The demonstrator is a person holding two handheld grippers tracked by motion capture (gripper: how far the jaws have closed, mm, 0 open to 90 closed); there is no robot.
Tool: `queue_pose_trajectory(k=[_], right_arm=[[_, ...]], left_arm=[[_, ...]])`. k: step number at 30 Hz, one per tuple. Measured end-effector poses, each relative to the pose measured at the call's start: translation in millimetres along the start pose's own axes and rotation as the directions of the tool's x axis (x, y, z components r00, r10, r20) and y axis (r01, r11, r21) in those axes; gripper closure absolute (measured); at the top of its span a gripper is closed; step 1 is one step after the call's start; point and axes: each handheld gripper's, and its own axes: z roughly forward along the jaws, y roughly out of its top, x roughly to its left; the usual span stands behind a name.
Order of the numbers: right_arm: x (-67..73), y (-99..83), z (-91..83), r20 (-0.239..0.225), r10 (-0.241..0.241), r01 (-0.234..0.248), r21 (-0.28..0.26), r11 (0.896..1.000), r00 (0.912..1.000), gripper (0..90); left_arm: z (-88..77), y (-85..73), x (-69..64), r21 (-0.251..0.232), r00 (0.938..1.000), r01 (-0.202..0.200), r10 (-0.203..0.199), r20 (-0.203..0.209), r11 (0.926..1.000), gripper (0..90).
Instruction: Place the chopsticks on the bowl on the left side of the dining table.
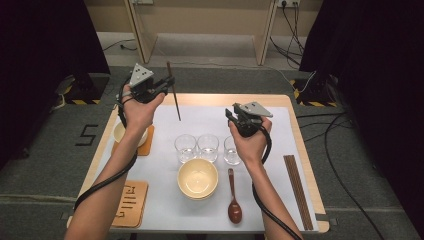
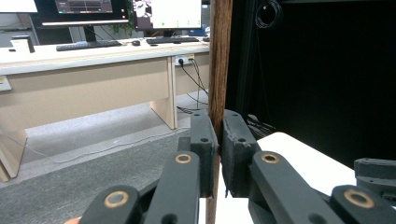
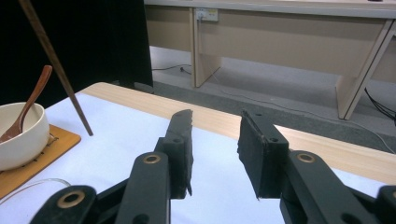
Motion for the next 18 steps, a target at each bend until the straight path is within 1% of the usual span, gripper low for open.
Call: queue_pose_trajectory(k=[4, 5, 18], right_arm=[[-3.0, -2.7, -3.2, 0.006, 0.002, -0.002, 0.002, 1.000, 1.0000, 64.7], [-3.6, -3.4, -3.8, 0.008, 0.003, -0.003, 0.001, 1.000, 1.0000, 64.6], [-15.4, -13.0, -16.1, 0.026, 0.024, -0.024, -0.003, 1.000, 0.9994, 64.3]], left_arm=[[-6.0, -0.1, 2.1, 0.000, 1.0000, 0.001, -0.001, -0.007, 1.0000, 83.8], [-7.6, -0.2, 2.5, 0.003, 0.9999, -0.005, 0.005, -0.010, 1.0000, 83.8], [-25.7, -4.4, 8.9, 0.004, 0.9996, 0.004, -0.003, -0.027, 1.0000, 83.8]])
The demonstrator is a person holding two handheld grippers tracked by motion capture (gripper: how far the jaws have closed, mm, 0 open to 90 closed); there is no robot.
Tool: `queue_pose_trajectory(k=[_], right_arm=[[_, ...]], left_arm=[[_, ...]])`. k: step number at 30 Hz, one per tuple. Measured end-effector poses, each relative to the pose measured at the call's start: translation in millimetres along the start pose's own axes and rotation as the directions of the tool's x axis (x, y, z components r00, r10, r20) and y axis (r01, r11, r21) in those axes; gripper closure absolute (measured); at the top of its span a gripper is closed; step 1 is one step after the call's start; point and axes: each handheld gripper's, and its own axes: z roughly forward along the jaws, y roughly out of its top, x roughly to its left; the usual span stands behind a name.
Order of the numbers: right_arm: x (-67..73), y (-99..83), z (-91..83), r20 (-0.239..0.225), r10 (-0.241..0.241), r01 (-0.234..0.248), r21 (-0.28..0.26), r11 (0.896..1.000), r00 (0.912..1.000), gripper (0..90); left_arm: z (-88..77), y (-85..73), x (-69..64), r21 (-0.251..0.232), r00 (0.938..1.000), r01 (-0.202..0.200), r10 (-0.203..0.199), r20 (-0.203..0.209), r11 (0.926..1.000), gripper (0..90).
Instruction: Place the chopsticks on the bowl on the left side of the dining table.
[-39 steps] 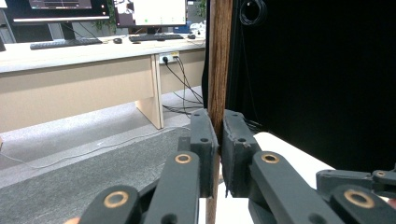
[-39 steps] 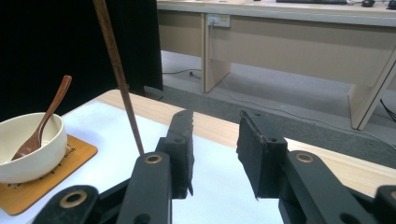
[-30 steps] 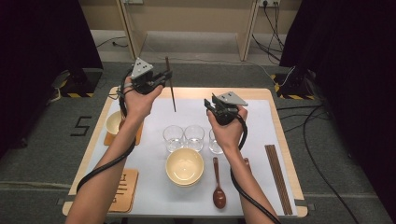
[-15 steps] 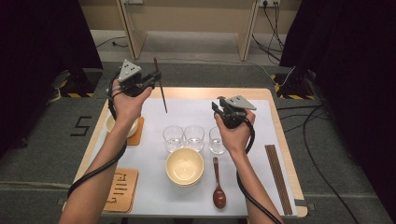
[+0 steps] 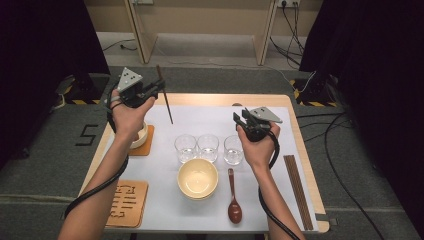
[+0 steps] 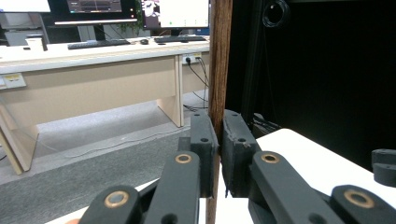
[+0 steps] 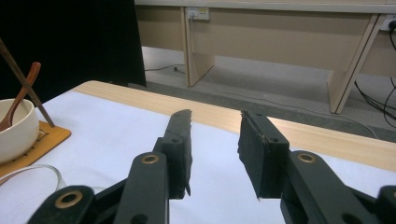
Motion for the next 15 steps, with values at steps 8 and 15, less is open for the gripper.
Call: queue_pose_trajectory(k=[8, 15], right_arm=[[-8.0, -8.3, -7.8, 0.015, 0.014, -0.014, -0.002, 1.000, 0.9998, 64.2], [-14.5, -17.7, -15.9, 0.025, 0.026, -0.026, -0.010, 1.000, 0.9993, 64.1]], left_arm=[[-11.7, -4.6, 4.0, 0.002, 0.9999, 0.005, -0.005, -0.010, 1.0000, 83.8], [-25.8, -11.7, 8.8, 0.003, 0.9998, 0.012, -0.012, -0.018, 0.9999, 83.8]])
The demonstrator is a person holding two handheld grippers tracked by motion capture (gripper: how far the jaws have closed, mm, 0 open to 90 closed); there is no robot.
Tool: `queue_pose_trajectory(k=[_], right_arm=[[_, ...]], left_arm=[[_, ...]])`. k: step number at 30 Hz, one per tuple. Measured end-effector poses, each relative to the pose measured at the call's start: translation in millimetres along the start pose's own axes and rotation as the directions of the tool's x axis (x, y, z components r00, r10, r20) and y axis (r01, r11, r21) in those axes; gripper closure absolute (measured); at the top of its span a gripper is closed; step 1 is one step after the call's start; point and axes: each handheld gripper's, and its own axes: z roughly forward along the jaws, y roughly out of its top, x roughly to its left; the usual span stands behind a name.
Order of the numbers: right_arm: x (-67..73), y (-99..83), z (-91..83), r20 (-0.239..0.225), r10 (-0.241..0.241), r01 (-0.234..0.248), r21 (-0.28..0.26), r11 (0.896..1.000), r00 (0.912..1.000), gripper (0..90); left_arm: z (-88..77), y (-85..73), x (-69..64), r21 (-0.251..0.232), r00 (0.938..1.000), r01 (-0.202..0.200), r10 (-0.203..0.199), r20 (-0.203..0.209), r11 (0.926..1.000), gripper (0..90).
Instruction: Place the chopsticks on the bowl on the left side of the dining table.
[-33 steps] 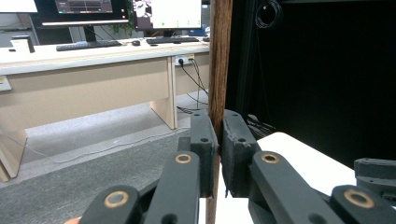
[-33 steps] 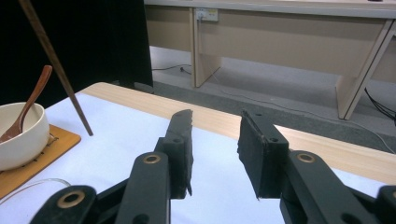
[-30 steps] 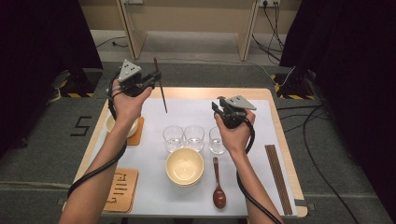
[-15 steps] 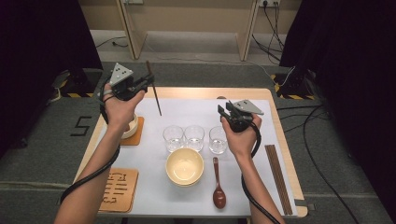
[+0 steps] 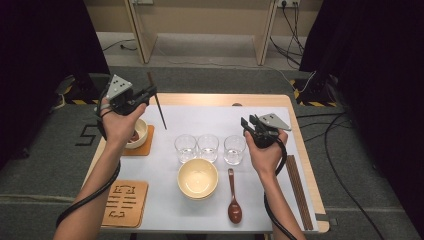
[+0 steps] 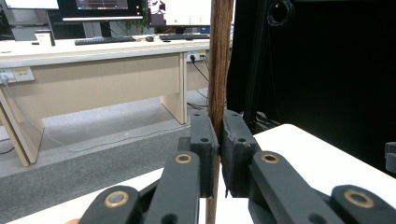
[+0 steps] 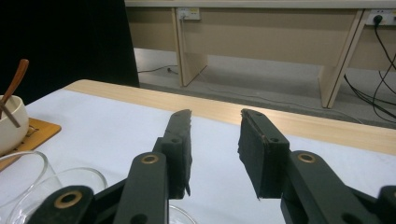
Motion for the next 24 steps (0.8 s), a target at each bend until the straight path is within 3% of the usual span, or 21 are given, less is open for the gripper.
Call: queue_pose_trajectory(k=[24], right_arm=[[-12.7, -29.9, -25.2, 0.034, 0.029, -0.029, -0.012, 1.000, 0.9990, 63.2]], left_arm=[[-44.1, -19.8, 11.1, 0.009, 0.9986, 0.044, -0.043, -0.032, 0.9990, 83.8]])
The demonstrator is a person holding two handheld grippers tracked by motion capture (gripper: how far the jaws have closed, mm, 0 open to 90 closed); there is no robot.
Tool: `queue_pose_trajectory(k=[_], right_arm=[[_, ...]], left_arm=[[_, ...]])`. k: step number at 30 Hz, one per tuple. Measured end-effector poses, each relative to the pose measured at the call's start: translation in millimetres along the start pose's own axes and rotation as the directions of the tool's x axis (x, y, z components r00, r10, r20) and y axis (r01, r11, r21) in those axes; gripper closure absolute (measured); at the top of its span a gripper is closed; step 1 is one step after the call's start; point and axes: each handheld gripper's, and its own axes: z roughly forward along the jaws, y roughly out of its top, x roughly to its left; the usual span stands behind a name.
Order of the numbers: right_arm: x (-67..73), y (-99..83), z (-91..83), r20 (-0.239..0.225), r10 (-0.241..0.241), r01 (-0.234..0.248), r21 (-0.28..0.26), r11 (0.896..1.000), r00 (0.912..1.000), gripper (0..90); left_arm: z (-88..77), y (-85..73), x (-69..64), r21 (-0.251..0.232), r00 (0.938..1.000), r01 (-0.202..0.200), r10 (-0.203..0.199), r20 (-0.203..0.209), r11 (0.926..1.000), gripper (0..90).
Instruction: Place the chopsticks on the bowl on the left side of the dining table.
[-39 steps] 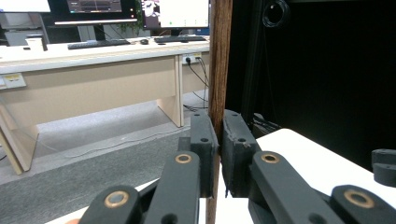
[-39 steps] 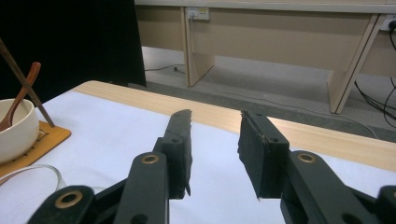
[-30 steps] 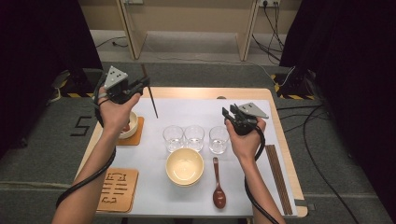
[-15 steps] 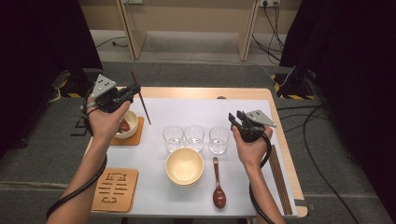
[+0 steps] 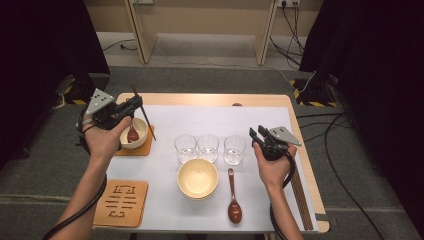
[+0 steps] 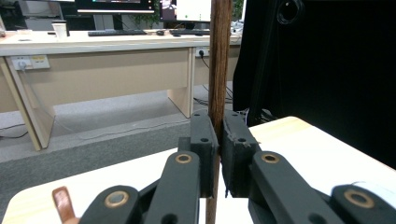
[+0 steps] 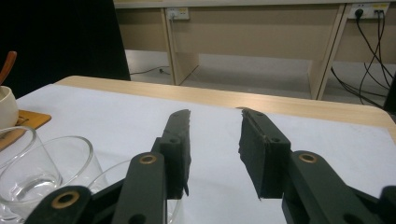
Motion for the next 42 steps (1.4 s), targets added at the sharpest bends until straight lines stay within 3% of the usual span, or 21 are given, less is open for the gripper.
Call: queue_pose_trajectory(k=[29, 36, 42], right_arm=[[-5.0, -17.3, -10.4, 0.015, 0.011, -0.011, 0.001, 1.000, 0.9998, 63.1], [-6.3, -17.9, -11.7, 0.017, 0.013, -0.013, 0.002, 1.000, 0.9998, 63.1], [-7.3, -19.0, -11.4, 0.020, 0.010, -0.010, 0.004, 1.000, 0.9998, 63.1]], left_arm=[[-52.7, -24.8, 29.0, 0.005, 0.9964, 0.012, -0.012, -0.084, 0.9999, 83.8], [-55.6, -29.4, 42.2, 0.028, 0.9929, 0.033, -0.029, -0.115, 0.9991, 83.8], [-45.2, -34.4, 57.8, 0.067, 0.9880, 0.069, -0.059, -0.143, 0.9953, 83.8]])
